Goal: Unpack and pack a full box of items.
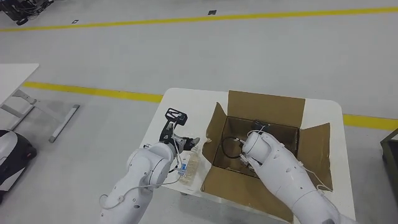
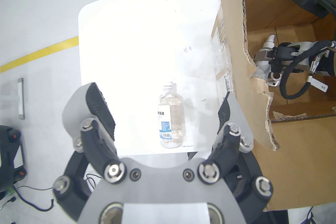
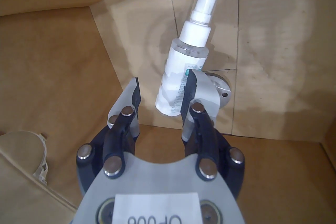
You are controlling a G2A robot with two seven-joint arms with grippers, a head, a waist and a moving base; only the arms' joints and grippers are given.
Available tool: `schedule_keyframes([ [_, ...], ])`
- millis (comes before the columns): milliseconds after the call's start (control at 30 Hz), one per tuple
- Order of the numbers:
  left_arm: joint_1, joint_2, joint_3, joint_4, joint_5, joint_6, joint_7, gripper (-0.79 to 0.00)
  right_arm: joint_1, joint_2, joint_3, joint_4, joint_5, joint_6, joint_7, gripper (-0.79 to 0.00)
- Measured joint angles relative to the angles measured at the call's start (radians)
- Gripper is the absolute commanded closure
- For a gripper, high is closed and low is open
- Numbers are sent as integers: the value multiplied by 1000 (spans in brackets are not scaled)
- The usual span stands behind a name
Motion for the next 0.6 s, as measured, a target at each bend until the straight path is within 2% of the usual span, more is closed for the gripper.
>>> schedule_keyframes([
  [367, 0, 0, 0, 0, 0, 0, 0, -785, 9, -43, 12, 111, 8, -48, -6, -493],
  [600, 0, 0, 0, 0, 0, 0, 0, -785, 20, -69, 15, 168, 3, -68, 0, -496],
])
